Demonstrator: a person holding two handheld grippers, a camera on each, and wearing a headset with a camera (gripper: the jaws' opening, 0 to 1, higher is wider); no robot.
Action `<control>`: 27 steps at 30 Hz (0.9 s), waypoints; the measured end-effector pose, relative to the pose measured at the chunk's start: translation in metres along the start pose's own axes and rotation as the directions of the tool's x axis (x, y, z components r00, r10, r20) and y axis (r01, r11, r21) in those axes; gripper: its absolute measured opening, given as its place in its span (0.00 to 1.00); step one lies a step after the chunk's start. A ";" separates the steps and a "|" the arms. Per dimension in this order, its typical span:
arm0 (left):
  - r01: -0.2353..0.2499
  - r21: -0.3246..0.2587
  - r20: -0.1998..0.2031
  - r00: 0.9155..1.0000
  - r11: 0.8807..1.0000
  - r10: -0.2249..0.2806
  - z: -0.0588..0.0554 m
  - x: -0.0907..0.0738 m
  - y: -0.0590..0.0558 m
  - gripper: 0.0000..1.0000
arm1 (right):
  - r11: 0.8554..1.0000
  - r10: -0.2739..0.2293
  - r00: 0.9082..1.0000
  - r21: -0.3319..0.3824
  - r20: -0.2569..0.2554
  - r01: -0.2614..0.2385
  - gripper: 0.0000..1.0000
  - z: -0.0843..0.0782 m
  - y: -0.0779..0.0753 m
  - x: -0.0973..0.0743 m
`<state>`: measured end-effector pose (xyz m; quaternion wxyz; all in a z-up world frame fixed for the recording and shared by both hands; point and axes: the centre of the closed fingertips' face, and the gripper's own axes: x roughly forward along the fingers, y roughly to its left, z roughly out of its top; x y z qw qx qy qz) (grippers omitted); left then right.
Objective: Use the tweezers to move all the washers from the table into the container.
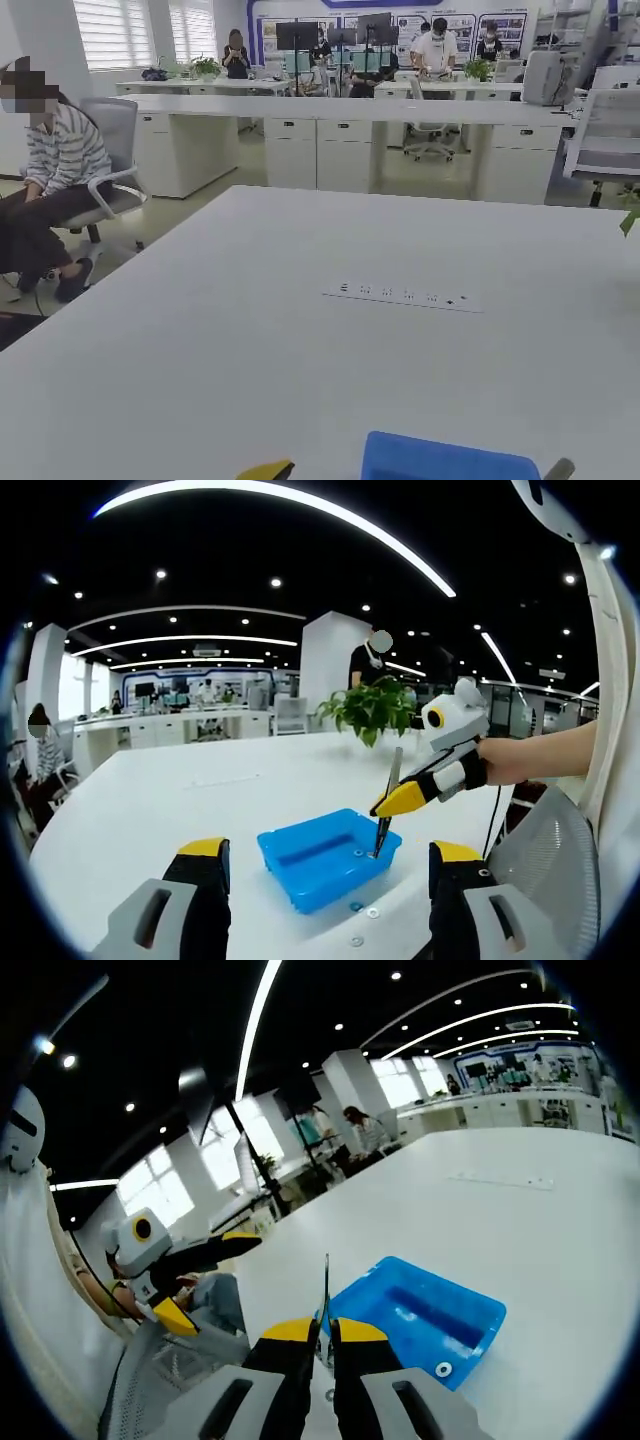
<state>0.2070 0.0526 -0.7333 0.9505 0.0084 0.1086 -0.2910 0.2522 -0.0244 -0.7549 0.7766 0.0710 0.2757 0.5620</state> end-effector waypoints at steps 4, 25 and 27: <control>0.000 0.002 0.000 1.000 1.000 0.000 0.000 0.000 0.000 0.82 | 0.999 -0.042 0.999 0.014 0.020 0.042 0.03 0.009 -0.013 -0.002; 0.000 0.003 -0.005 1.000 1.000 0.000 -0.002 0.000 0.001 0.82 | 0.980 -0.198 0.978 0.019 -0.068 0.200 0.03 -0.002 -0.071 0.014; 0.000 0.004 -0.007 1.000 1.000 0.000 -0.002 0.000 0.001 0.82 | 0.979 -0.201 0.976 0.019 -0.089 0.203 0.03 -0.007 -0.073 0.016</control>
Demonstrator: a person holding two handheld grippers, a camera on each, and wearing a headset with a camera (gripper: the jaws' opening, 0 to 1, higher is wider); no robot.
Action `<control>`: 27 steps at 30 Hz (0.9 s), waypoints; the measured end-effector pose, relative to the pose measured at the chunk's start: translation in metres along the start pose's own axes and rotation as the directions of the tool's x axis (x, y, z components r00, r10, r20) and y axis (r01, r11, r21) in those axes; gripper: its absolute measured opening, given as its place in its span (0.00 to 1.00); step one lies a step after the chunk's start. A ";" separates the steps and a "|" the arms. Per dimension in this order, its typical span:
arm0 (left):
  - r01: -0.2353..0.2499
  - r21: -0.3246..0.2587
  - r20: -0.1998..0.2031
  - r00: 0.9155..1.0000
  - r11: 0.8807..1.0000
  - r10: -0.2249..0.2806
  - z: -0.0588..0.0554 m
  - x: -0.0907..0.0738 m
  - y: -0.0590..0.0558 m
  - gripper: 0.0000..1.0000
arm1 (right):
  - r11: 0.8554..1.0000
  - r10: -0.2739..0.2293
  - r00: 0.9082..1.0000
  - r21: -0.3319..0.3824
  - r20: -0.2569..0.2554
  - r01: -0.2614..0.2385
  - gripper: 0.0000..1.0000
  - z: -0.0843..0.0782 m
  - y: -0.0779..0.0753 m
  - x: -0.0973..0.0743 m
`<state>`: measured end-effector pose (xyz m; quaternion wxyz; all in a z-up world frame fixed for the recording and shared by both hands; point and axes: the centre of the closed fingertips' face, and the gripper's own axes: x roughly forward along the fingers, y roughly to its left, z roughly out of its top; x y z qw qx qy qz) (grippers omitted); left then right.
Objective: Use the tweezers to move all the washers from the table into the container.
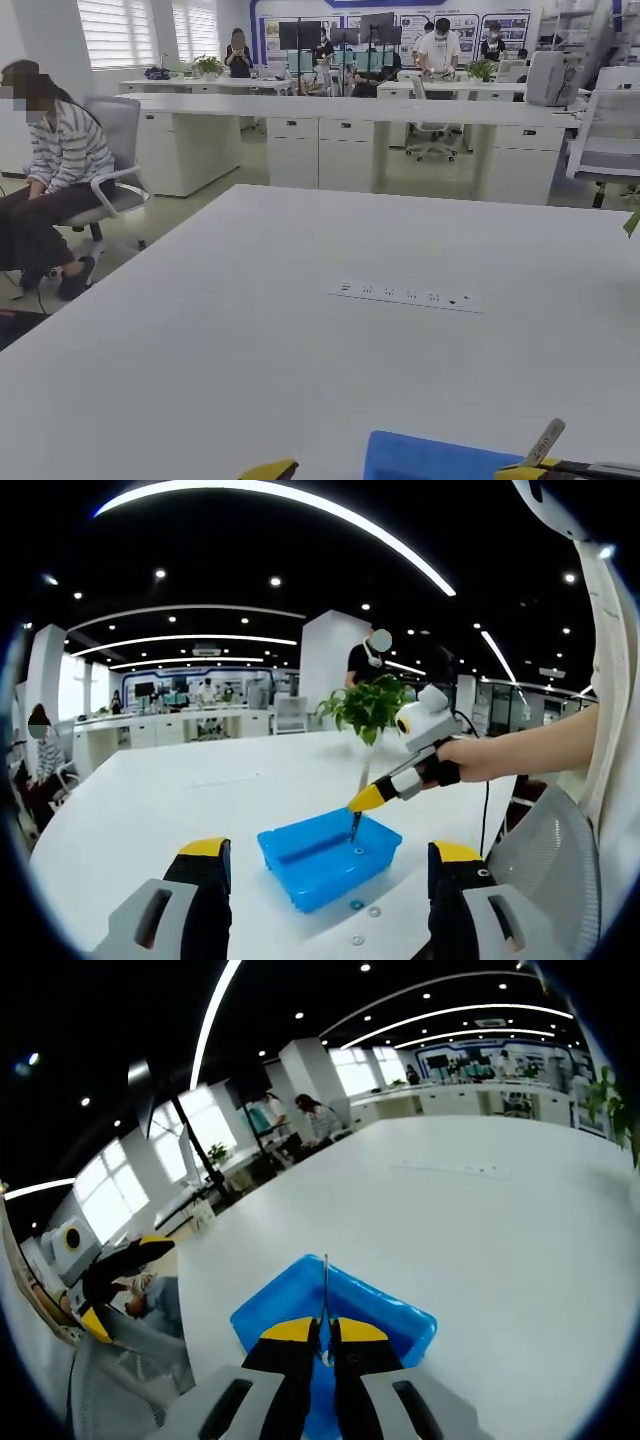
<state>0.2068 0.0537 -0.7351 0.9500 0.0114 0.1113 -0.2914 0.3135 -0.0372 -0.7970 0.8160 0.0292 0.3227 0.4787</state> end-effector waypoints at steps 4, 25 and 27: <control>0.000 0.000 -0.002 1.000 1.000 0.000 0.000 0.000 0.000 0.81 | 1.000 -0.008 1.000 -0.004 -0.022 0.008 0.03 -0.004 -0.001 0.004; 0.003 0.004 -0.011 1.000 1.000 -0.003 -0.002 0.000 -0.001 0.81 | 0.998 -0.034 0.993 -0.048 -0.113 0.029 0.03 -0.021 -0.015 0.020; 0.003 0.005 -0.012 1.000 1.000 -0.003 -0.002 0.000 -0.001 0.81 | 0.999 -0.031 0.993 -0.048 -0.114 0.025 0.03 -0.021 -0.014 0.020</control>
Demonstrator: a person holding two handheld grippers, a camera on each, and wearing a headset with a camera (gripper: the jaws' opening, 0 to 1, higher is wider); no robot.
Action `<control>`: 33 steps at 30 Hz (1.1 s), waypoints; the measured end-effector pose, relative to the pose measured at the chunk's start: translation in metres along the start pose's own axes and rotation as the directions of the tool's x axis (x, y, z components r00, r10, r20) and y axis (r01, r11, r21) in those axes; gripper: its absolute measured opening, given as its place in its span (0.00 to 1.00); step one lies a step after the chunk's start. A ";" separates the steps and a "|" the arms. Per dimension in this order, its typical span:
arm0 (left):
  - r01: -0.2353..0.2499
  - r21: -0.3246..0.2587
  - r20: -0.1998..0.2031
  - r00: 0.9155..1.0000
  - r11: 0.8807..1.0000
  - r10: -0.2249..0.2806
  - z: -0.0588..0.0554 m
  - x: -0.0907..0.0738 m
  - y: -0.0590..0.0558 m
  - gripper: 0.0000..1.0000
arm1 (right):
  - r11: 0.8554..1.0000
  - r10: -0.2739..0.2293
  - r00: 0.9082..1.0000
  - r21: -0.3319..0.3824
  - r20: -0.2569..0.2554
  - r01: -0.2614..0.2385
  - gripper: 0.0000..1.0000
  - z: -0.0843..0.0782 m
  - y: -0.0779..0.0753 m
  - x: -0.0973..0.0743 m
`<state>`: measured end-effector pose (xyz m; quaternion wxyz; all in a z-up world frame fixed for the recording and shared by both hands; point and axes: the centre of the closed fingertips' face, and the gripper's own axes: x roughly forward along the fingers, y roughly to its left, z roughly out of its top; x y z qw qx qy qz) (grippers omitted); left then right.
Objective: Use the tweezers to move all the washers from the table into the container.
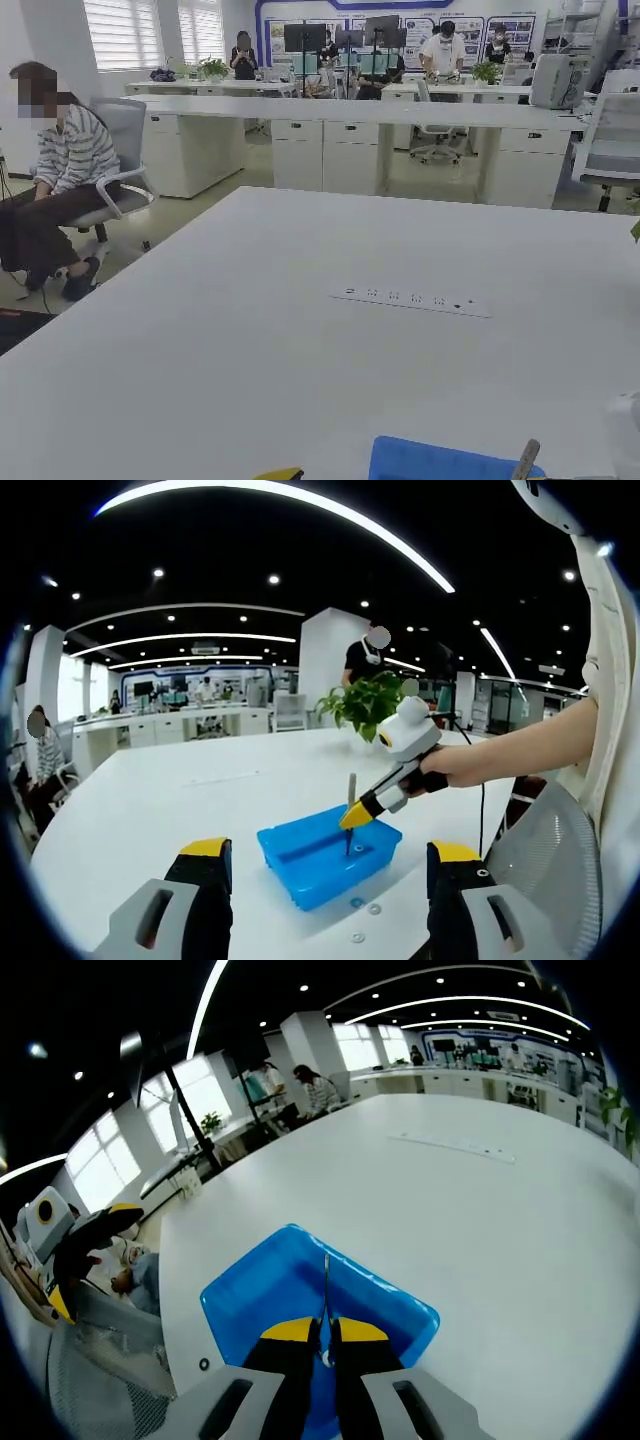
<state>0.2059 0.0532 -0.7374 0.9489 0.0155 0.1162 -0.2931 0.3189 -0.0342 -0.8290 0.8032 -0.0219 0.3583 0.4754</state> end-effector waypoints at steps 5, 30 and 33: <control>0.002 -0.001 -0.001 1.000 1.000 -0.002 0.000 0.000 0.000 0.81 | 1.000 -0.003 1.000 -0.021 -0.013 0.003 0.03 -0.003 -0.001 0.002; 0.002 0.000 -0.007 1.000 1.000 -0.002 -0.001 0.001 0.001 0.80 | 0.992 0.035 0.996 -0.121 0.088 -0.024 0.04 0.020 0.031 -0.022; 0.001 0.003 -0.012 1.000 1.000 -0.001 -0.002 0.001 0.001 0.80 | 0.992 0.045 0.994 -0.123 0.102 -0.032 0.04 0.024 0.038 -0.025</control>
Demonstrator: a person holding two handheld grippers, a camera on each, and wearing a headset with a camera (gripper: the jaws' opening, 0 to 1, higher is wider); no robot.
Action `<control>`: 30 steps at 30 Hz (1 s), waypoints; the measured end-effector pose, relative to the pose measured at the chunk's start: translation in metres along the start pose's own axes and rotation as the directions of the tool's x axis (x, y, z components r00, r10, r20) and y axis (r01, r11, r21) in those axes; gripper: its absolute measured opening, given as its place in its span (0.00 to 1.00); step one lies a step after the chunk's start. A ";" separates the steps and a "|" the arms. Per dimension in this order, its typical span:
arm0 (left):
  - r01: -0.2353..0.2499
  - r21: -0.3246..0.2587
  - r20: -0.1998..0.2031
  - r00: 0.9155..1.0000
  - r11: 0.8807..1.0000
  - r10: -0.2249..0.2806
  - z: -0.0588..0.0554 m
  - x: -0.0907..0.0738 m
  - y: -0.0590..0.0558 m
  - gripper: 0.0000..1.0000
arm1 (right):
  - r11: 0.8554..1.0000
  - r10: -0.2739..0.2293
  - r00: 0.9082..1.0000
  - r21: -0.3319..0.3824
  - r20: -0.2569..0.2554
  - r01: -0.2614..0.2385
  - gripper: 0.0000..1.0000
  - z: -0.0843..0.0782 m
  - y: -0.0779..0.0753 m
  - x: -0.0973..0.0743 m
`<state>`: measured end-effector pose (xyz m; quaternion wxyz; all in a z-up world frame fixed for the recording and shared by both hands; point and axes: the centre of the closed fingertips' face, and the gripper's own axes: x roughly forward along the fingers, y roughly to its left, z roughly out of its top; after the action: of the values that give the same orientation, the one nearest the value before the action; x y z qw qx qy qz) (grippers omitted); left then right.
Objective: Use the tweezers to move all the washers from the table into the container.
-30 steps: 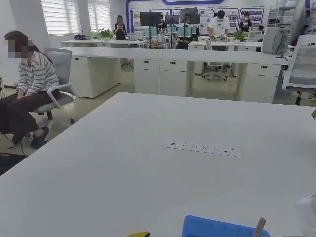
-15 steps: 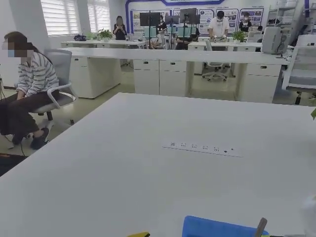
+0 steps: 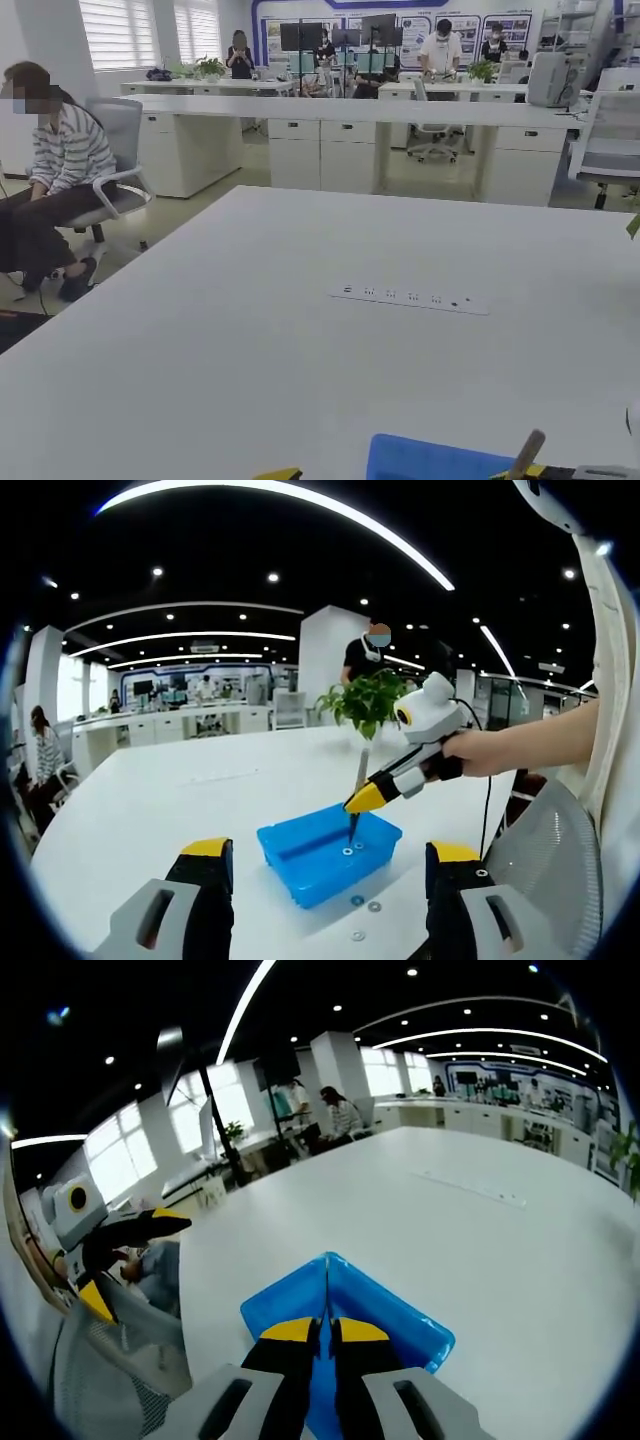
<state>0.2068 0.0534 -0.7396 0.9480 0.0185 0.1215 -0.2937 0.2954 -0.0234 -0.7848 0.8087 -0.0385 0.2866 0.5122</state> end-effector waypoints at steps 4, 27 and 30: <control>0.001 -0.002 0.001 1.000 1.000 -0.001 0.000 0.000 0.000 0.80 | 1.000 0.011 1.000 -0.003 0.023 -0.011 0.04 0.007 0.009 -0.004; 0.000 0.000 -0.002 1.000 1.000 0.000 -0.001 0.000 0.000 0.80 | 0.995 0.097 0.995 -0.002 0.007 -0.097 0.04 0.002 0.040 -0.003; 0.000 0.000 -0.002 1.000 1.000 0.000 -0.001 0.000 -0.001 0.80 | 0.994 0.108 0.994 -0.005 -0.004 -0.108 0.04 -0.001 0.044 -0.001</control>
<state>0.2063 0.0529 -0.7402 0.9479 0.0186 0.1223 -0.2937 0.2566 -0.0039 -0.7751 0.7792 -0.0260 0.2883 0.5559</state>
